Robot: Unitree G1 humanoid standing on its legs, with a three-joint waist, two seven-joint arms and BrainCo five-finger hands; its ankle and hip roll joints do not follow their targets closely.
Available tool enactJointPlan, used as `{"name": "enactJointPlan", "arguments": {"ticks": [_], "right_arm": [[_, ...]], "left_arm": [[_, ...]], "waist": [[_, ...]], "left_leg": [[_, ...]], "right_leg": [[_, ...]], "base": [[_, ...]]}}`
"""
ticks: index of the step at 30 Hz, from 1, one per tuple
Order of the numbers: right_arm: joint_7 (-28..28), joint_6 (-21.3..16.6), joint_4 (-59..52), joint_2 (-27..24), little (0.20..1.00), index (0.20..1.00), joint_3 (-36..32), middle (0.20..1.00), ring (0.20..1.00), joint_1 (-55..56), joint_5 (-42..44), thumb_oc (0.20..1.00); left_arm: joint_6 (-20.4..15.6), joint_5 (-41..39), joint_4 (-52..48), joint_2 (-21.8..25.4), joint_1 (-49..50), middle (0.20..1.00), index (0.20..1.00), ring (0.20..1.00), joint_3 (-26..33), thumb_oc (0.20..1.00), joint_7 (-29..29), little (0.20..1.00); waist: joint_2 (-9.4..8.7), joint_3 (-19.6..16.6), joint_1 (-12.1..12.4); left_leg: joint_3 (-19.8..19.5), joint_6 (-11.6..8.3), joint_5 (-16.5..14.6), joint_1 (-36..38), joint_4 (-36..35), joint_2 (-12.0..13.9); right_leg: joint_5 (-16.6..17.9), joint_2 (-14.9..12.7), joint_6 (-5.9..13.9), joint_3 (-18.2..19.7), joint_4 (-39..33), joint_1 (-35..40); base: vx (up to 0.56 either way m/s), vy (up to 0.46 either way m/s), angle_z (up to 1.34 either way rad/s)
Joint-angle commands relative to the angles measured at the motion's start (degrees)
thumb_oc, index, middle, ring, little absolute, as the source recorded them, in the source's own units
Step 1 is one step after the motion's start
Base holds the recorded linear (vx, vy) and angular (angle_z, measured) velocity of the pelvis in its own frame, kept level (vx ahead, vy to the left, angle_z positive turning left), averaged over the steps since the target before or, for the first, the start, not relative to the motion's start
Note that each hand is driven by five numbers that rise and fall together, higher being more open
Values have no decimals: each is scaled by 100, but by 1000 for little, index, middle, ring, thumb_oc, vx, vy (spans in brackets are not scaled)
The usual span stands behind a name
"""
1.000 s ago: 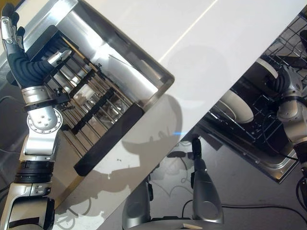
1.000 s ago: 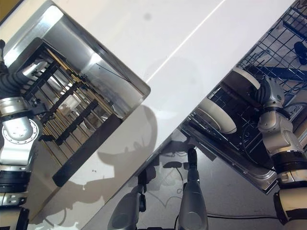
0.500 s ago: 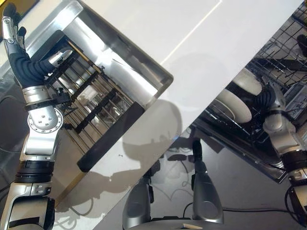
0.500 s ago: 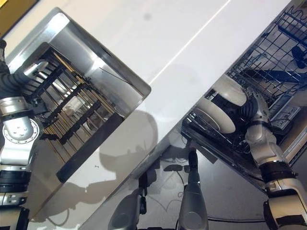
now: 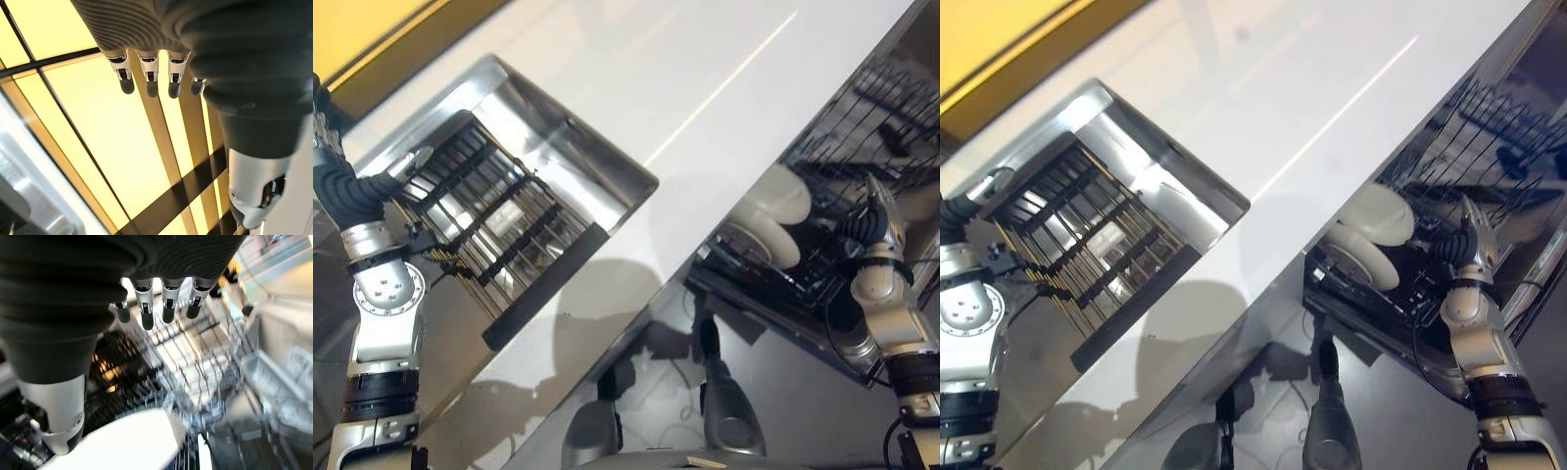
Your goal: Pick up plates and place into dishwasher.
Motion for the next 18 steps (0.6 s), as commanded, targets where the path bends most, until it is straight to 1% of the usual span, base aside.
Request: {"name": "enactJointPlan", "arguments": {"ticks": [1, 3, 4, 6, 7, 9, 10, 13, 15, 16, 18], "right_arm": [[-632, -521, -732, 105, 1000, 1000, -299, 1000, 1000, 319, -225, 1000], [-1054, -705, -899, 280, 1000, 1000, -481, 1000, 1000, 464, -60, 1000], [-1165, -776, -940, 338, 1000, 1000, -531, 1000, 1000, 515, -5, 1000], [-1597, -950, -1050, 575, 1000, 1000, -722, 1000, 1000, 649, 197, 1000], [-1657, -966, -1075, 604, 1000, 1000, -745, 1000, 1000, 693, 243, 1000], [-1862, -1026, -1127, 754, 1000, 1000, -908, 1000, 1000, 832, 420, 1000], [-1911, -1034, -1144, 783, 1000, 1000, -938, 1000, 1000, 863, 575, 1000], [-1655, -1234, -1027, 927, 1000, 1000, -1076, 1000, 1000, 1071, 1058, 1000], [-1484, -1267, -958, 963, 1000, 1000, -1097, 1000, 1000, 1171, 1250, 1000], [-1430, -1301, -931, 974, 1000, 1000, -1090, 1000, 1000, 1214, 1358, 1000], [-1429, -1378, -820, 1030, 1000, 1000, -1048, 1000, 1000, 1274, 1482, 1000]], "left_arm": [[-338, -8, -89, 2, 375, 1000, 1000, 1000, 263, 1000, -221, 1000], [-344, 20, -93, -119, 538, 1000, 1000, 1000, 329, 1000, -310, 1000], [-353, 23, -88, -157, 587, 1000, 1000, 1000, 338, 1000, -331, 1000], [-411, 23, -50, -358, 756, 1000, 1000, 1000, 394, 1000, -428, 1000], [-412, 27, -58, -388, 784, 1000, 1000, 1000, 393, 1000, -450, 1000], [-367, -22, -115, -540, 934, 1000, 1000, 1000, 378, 1000, -504, 1000], [-350, -26, -133, -565, 958, 1000, 1000, 1000, 368, 1000, -521, 1000], [-331, -54, -156, -803, 1130, 1000, 1000, 1000, 279, 1000, -535, 1000], [-235, -36, -201, -943, 1196, 1000, 1000, 1000, 217, 1000, -567, 1000], [-175, -45, -236, -992, 1216, 1000, 1000, 1000, 184, 1000, -565, 1000], [-183, -44, -229, -1046, 1264, 1000, 1000, 1000, 126, 1000, -544, 1000]], "waist": [[-121, -625, -88], [-85, -676, -118], [-69, -687, -122], [55, -714, -166], [75, -714, -165], [250, -679, -221], [281, -668, -230], [515, -588, -315], [634, -507, -364], [683, -452, -392], [738, -366, -422]], "left_leg": [[-89, 326, 340, -552, 145, -65], [-74, 334, 305, -465, 171, -53], [-66, 336, 290, -437, 185, -50], [-55, 349, 265, -376, 271, -60], [-53, 350, 247, -364, 299, -59], [-61, 363, 226, -324, 447, -90], [-66, 365, 214, -316, 480, -97], [-68, 350, 156, -316, 787, -176], [-84, 352, 98, -344, 1010, -239], [-88, 364, 59, -380, 1137, -264], [-89, 387, -1, -461, 1342, -307]], "right_leg": [[-949, -313, 191, -175, 616, 432], [-991, -301, 190, -134, 666, 488], [-1016, -298, 189, -119, 697, 501], [-1135, -281, 151, -55, 862, 533], [-1178, -275, 144, -43, 922, 531], [-1351, -255, 85, 6, 1220, 520], [-1391, -254, 76, 12, 1283, 513], [-1607, -310, 4, 36, 1659, 474], [-1727, -369, -34, 68, 1889, 442], [-1794, -398, -53, 90, 2043, 393], [-1869, -444, -82, 129, 2255, 301]], "base": [[149, 32, -2], [134, 56, -4], [146, 104, -8], [140, 153, -4], [127, 203, 0], [123, 238, 0], [138, 258, 0], [184, 287, -1], [155, 269, 2], [90, 214, 2], [58, 164, 0]]}}
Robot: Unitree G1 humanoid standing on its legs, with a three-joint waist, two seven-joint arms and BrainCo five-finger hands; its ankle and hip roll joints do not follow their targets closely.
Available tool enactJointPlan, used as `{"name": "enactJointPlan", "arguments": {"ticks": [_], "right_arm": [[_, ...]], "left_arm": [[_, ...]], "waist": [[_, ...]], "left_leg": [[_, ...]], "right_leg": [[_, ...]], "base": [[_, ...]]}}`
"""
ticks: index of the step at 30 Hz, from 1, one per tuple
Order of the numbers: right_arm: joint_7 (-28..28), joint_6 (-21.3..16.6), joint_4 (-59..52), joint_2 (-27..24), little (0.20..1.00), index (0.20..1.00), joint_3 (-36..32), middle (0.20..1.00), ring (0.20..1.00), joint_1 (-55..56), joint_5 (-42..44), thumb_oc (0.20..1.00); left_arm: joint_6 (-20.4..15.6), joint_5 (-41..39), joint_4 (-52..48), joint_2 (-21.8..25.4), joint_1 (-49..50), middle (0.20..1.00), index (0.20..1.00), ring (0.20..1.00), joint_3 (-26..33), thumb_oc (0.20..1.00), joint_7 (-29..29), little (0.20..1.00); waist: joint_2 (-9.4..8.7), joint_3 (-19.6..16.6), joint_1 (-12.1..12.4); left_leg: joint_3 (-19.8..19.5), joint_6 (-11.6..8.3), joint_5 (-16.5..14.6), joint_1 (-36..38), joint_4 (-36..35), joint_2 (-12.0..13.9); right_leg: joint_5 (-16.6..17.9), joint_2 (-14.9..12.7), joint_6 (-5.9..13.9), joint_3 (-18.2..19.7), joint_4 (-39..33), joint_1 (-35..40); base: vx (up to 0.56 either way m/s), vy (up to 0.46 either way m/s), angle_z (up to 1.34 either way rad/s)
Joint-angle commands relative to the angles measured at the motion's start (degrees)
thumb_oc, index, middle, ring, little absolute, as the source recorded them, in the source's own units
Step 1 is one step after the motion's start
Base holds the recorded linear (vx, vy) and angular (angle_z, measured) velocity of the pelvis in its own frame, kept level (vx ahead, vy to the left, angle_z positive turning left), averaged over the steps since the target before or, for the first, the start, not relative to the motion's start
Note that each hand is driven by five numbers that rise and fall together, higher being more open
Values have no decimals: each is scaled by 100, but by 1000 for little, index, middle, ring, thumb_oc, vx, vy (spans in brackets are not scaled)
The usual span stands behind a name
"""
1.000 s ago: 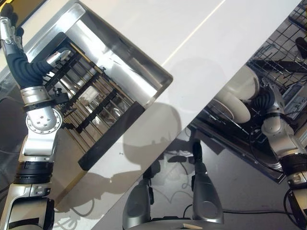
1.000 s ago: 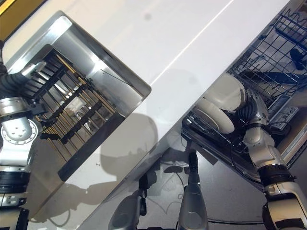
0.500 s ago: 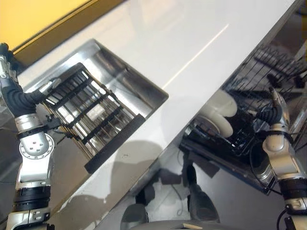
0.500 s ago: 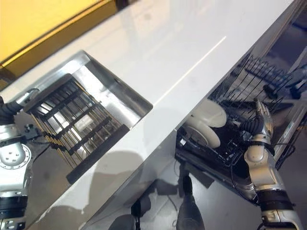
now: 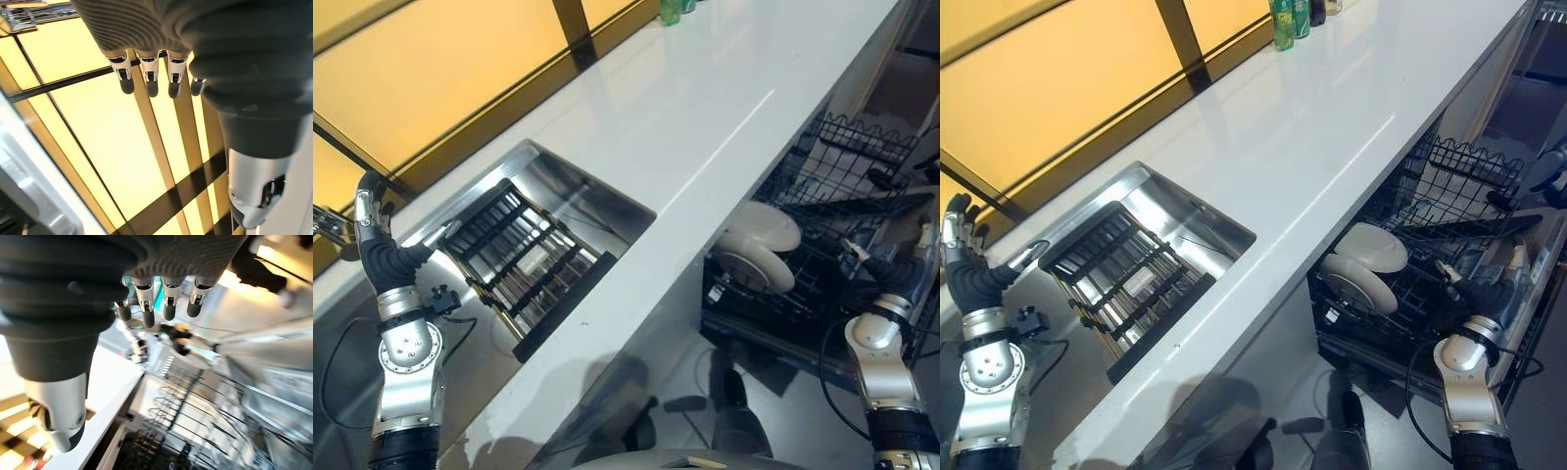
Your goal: Pick up plates and place into dishwasher.
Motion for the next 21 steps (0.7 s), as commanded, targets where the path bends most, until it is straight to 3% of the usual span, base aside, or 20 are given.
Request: {"name": "enactJointPlan", "arguments": {"ticks": [1, 7, 13, 17, 21], "right_arm": [[19, -520, -233, -106, 1000, 1000, -90, 1000, 1000, 98, 267, 1000], [-57, -707, -29, -158, 1000, 1000, -16, 1000, 1000, -59, 823, 1000], [-550, -764, 154, -306, 1000, 1000, 232, 1000, 1000, -604, 1040, 1000], [-387, -777, 199, -338, 1000, 1000, 372, 1000, 1000, -907, 1215, 1000], [160, -939, 273, -350, 1000, 1000, 583, 1000, 1000, -1148, 1607, 1000]], "left_arm": [[-182, -45, -230, 169, 139, 1000, 1000, 1000, -35, 1000, 37, 1000], [-149, -150, -255, 189, -24, 1000, 1000, 1000, -243, 1000, 224, 1000], [-79, -221, -284, 305, -432, 1000, 1000, 1000, -551, 1000, 600, 1000], [-46, -187, -304, 334, -665, 1000, 1000, 1000, -743, 1000, 791, 1000], [48, -195, -370, 354, -833, 1000, 1000, 1000, -858, 1000, 886, 1000]], "waist": [[3, 37, -122], [162, 329, -169], [231, 768, -206], [301, 975, -221], [370, 1102, -212]], "left_leg": [[-210, 184, 323, -1074, 967, -29], [-227, 204, 300, -1453, 1267, -220], [-187, 252, 247, -2016, 1616, -391], [-187, 286, 213, -2290, 1774, -502], [-195, 305, 203, -2501, 1859, -592]], "right_leg": [[-1316, -144, -331, -36, 1572, -114], [-1353, -292, -320, 76, 1920, -518], [-1311, -418, -290, 249, 2314, -1202], [-1282, -428, -283, 388, 2462, -1513], [-1257, -395, -299, 509, 2529, -1735]], "base": [[32, 161, -1], [-58, 142, -7], [-171, 87, -24], [-66, 66, -14], [-32, 55, -11]]}}
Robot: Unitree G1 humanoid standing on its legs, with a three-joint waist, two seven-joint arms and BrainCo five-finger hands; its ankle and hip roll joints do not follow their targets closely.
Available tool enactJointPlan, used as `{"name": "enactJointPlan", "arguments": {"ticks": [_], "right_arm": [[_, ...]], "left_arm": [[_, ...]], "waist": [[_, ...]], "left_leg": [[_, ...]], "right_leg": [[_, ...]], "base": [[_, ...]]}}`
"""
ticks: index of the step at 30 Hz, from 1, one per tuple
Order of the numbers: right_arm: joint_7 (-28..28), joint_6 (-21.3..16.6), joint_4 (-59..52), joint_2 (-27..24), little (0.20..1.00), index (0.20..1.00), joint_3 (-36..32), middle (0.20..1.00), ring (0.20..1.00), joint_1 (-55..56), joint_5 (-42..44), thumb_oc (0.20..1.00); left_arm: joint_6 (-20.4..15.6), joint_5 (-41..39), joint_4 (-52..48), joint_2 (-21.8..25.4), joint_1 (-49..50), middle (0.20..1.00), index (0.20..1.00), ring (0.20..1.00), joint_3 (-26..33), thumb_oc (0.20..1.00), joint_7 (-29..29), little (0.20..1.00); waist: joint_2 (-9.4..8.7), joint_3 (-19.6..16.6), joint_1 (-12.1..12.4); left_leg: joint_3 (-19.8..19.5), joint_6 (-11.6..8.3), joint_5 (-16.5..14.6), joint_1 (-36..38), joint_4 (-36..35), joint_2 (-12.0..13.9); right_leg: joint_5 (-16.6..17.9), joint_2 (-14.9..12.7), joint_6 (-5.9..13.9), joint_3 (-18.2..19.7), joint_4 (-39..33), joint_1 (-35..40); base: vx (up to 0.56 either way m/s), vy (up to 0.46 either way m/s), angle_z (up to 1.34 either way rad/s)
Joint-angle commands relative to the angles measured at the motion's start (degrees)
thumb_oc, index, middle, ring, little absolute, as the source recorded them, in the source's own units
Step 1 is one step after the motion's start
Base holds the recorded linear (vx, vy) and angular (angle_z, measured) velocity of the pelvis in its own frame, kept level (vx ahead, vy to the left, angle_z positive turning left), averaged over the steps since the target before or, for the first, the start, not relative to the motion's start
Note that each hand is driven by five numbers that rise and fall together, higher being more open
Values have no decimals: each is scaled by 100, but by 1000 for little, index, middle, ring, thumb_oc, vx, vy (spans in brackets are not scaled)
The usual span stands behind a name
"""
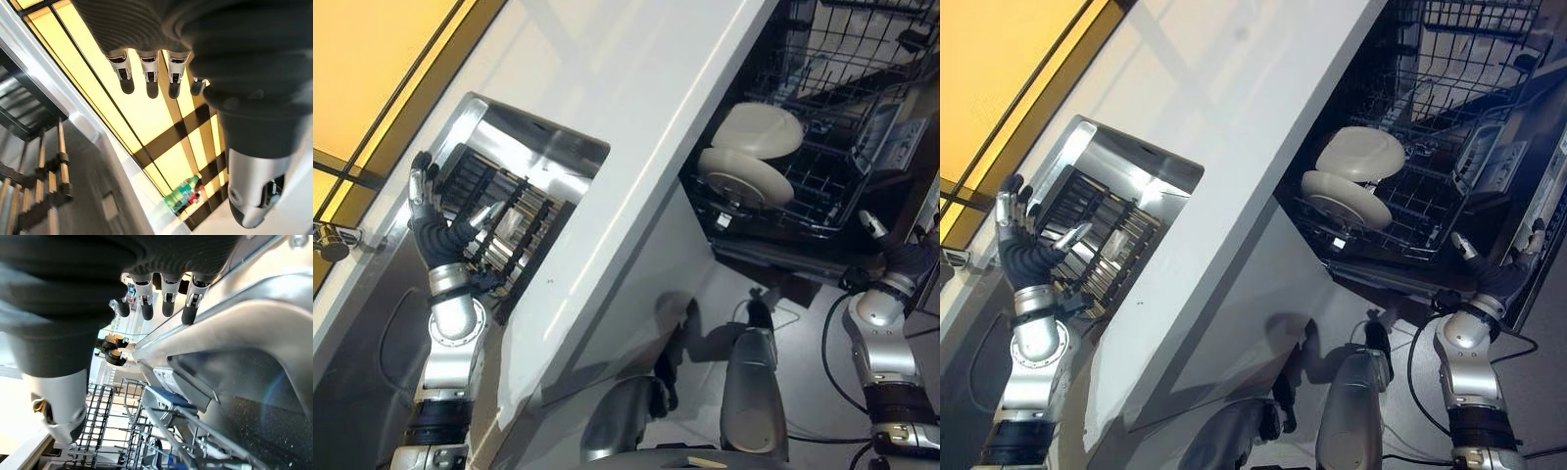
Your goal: Pick up plates and place into dishwasher.
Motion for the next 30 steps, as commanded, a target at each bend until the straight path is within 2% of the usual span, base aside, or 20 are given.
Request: {"name": "enactJointPlan", "arguments": {"ticks": [1, 6, 10, 14, 20, 22, 25, 29, 30], "right_arm": [[548, -349, -64, -63, 1000, 1000, 322, 1000, 1000, -304, 452, 1000], [1248, -565, 200, -4, 1000, 1000, 590, 1000, 1000, -805, 893, 1000], [1526, -607, 460, 109, 1000, 1000, 805, 1000, 1000, -1207, 1128, 1000], [1669, -464, 569, 283, 1000, 1000, 1086, 1000, 1000, -1481, 1258, 1000], [1977, -295, 849, 373, 1000, 1000, 1472, 1000, 1000, -1615, 1222, 1000], [1794, -279, 915, 355, 1000, 1000, 1542, 1000, 1000, -1641, 1021, 1000], [1115, -215, 920, 254, 1000, 1000, 1488, 1000, 1000, -1653, 606, 1000], [-499, 483, 495, -62, 1000, 1000, 1178, 1000, 1000, -1429, -553, 1000], [-628, 621, 365, -86, 1000, 1000, 1120, 1000, 1000, -1378, -659, 1000]], "left_arm": [[-66, -125, -329, 331, -24, 1000, 1000, 1000, 181, 1000, 296, 1000], [17, -78, -299, 341, -267, 1000, 1000, 1000, 37, 1000, 317, 1000], [82, -22, -263, 338, -473, 1000, 1000, 1000, -75, 1000, 397, 1000], [136, 28, -264, 332, -595, 1000, 1000, 1000, -176, 1000, 464, 1000], [-51, -11, -208, 252, -558, 1000, 1000, 1000, -318, 1000, 481, 1000], [-32, -8, -213, 232, -580, 1000, 1000, 1000, -370, 1000, 493, 1000], [31, 14, -196, 208, -573, 1000, 1000, 1000, -438, 1000, 533, 1000], [-70, -110, -147, 212, -417, 1000, 1000, 1000, -410, 1000, 728, 1000], [-96, -111, -141, 195, -389, 1000, 1000, 1000, -405, 1000, 741, 1000]], "waist": [[3, 43, 10], [68, 84, 69], [130, 78, 110], [209, 98, 116], [381, 68, 128], [411, 42, 124], [431, -3, 87], [420, -14, 12], [416, -15, 5]], "left_leg": [[-365, 101, 598, -727, 237, -112], [-381, 116, 583, -920, 308, -188], [-347, 138, 590, -1070, 346, -216], [-310, 146, 575, -1167, 381, -260], [-275, 175, 518, -1095, 387, -402], [-248, 183, 502, -1069, 386, -437], [-178, 185, 486, -1004, 348, -449], [-127, 198, 471, -970, 298, -461], [-132, 202, 460, -974, 303, -468]], "right_leg": [[-600, -111, -237, 179, 546, 280], [-549, -120, -224, 247, 559, 104], [-518, -161, -216, 263, 573, -28], [-489, -211, -238, 286, 619, -135], [-452, -350, -261, 331, 619, -110], [-430, -405, -261, 348, 583, -83], [-399, -472, -246, 368, 512, -17], [-334, -504, -219, 408, 400, 24], [-326, -503, -218, 417, 390, 22]], "base": [[-20, 17, -7], [-3, 12, -5], [-33, 21, -8], [-33, 48, -4], [35, 112, -13], [65, 122, -6], [67, 113, -10], [38, 88, -1], [10, 54, 4]]}}
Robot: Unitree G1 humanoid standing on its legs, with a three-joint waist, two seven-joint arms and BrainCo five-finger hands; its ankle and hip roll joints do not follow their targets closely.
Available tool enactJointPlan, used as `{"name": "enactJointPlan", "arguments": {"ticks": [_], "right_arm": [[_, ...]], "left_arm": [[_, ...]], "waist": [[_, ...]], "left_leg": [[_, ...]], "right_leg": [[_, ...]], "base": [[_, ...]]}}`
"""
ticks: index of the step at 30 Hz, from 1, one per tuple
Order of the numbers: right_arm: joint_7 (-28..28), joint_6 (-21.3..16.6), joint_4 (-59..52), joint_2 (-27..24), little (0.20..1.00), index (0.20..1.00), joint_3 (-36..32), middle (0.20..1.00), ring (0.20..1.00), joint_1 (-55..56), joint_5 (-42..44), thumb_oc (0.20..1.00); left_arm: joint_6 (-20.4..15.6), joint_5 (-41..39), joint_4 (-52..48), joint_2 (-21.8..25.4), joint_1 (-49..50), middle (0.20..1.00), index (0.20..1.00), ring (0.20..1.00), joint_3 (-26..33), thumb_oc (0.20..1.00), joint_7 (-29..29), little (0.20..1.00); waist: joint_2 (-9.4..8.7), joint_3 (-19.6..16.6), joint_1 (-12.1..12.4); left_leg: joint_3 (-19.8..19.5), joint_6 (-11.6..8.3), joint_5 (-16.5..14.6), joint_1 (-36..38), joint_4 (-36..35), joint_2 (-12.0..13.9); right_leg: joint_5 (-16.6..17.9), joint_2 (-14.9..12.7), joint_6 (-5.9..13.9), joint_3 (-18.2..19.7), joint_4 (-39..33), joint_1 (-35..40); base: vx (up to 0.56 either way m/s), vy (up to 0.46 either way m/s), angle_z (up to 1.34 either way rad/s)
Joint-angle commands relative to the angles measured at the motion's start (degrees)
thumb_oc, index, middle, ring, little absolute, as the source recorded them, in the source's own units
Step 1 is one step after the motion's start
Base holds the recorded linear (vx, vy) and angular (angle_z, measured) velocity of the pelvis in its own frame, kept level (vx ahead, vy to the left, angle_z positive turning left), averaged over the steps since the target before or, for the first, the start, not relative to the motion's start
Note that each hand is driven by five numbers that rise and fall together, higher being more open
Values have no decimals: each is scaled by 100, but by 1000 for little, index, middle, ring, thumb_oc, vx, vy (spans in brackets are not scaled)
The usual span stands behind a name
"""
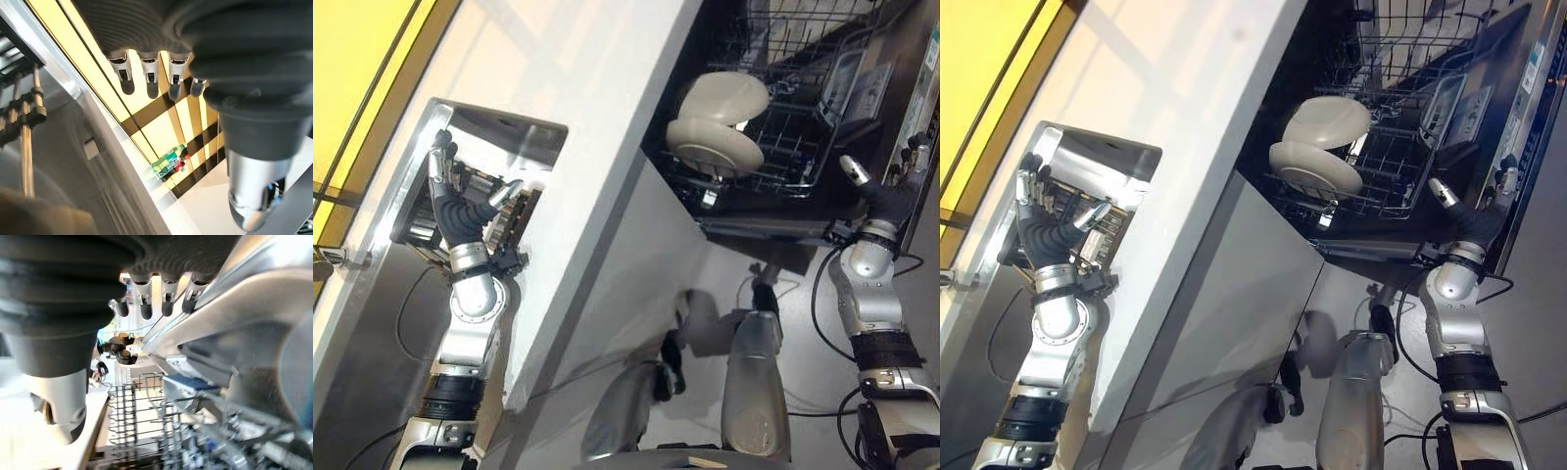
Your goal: Pick up plates and place into dishwasher.
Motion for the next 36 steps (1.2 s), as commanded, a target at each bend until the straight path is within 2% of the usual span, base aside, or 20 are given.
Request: {"name": "enactJointPlan", "arguments": {"ticks": [1, 5, 9, 17, 20, 25, 27, 32, 34, 36], "right_arm": [[-1132, 1036, -448, 62, 1000, 1000, 147, 1000, 1000, 26, -1068, 1000], [-1760, 1657, -908, -158, 1000, 1000, -182, 1000, 1000, 231, -2085, 1000], [-1749, 1944, -1266, -271, 1000, 1000, -242, 1000, 1000, 195, -2779, 1000], [-1132, 1893, -1453, -353, 1000, 1000, 204, 1000, 1000, -88, -3031, 1000], [-1094, 1789, -1389, -383, 1000, 1000, 283, 1000, 1000, -124, -3142, 1000], [-1333, 1873, -1548, -593, 1000, 1000, 336, 1000, 1000, -297, -3790, 1000], [-1352, 1900, -1572, -646, 1000, 1000, 343, 1000, 1000, -327, -3773, 1000], [-1037, 1581, -1383, -445, 1000, 1000, 410, 1000, 1000, -263, -2428, 1000], [-979, 1521, -1189, -290, 1000, 1000, 433, 1000, 1000, -184, -2260, 1000], [-1042, 1437, -1024, -168, 1000, 1000, 461, 1000, 1000, -176, -1738, 1000]], "left_arm": [[-359, -149, -176, 88, 206, 1000, 1000, 1000, 310, 1000, 315, 1000], [-411, -215, -315, 97, 408, 1000, 1000, 1000, 410, 1000, 213, 1000], [-327, -227, -500, 82, 486, 1000, 1000, 1000, 522, 1000, 114, 1000], [-201, -294, -548, 60, 506, 1000, 1000, 1000, 609, 1000, 29, 1000], [-204, -291, -526, 58, 504, 1000, 1000, 1000, 612, 1000, -5, 1000], [-168, -356, -526, 141, 455, 1000, 1000, 1000, 598, 1000, 38, 1000], [-173, -382, -514, 176, 446, 1000, 1000, 1000, 599, 1000, 23, 1000], [-275, -303, -528, 186, 450, 1000, 1000, 1000, 593, 1000, -19, 1000], [-314, -266, -522, 177, 450, 1000, 1000, 1000, 570, 1000, -20, 1000], [-297, -228, -533, 175, 421, 1000, 1000, 1000, 531, 1000, 19, 1000]], "waist": [[284, 56, 100], [241, 61, 106], [214, 53, 163], [191, 0, 257], [172, -9, 294], [149, 1, 328], [133, -5, 339], [57, 31, 387], [57, 45, 402], [80, 69, 408]], "left_leg": [[13, 63, 472, -397, 6, -241], [-10, 84, 444, -467, 50, -235], [-31, 85, 448, -490, 51, -233], [-26, 56, 471, -487, 60, -223], [-41, 54, 488, -496, 47, -222], [-74, 63, 490, -566, 66, -223], [-87, 60, 484, -615, 96, -222], [-100, 61, 470, -721, 166, -204], [-100, 68, 469, -751, 175, -207], [-90, 83, 487, -782, 166, -208]], "right_leg": [[-247, -356, -173, 326, -153, 613], [-225, -334, -147, 340, -167, 572], [-237, -312, -129, 321, -172, 574], [-300, -308, -143, 250, -131, 582], [-307, -304, -153, 210, -126, 584], [-311, -286, -165, 170, -101, 529], [-316, -275, -162, 167, -79, 492], [-301, -259, -162, 131, -62, 425], [-297, -256, -170, 123, -60, 404], [-286, -253, -183, 119, -50, 366]], "base": [[8, 32, 4], [-9, 2, 9], [-2, -7, 9], [22, 19, 3], [8, -2, 8], [-6, -7, 5], [-12, -22, 3], [-29, -51, 8], [-23, -28, 4], [-13, -10, 2]]}}
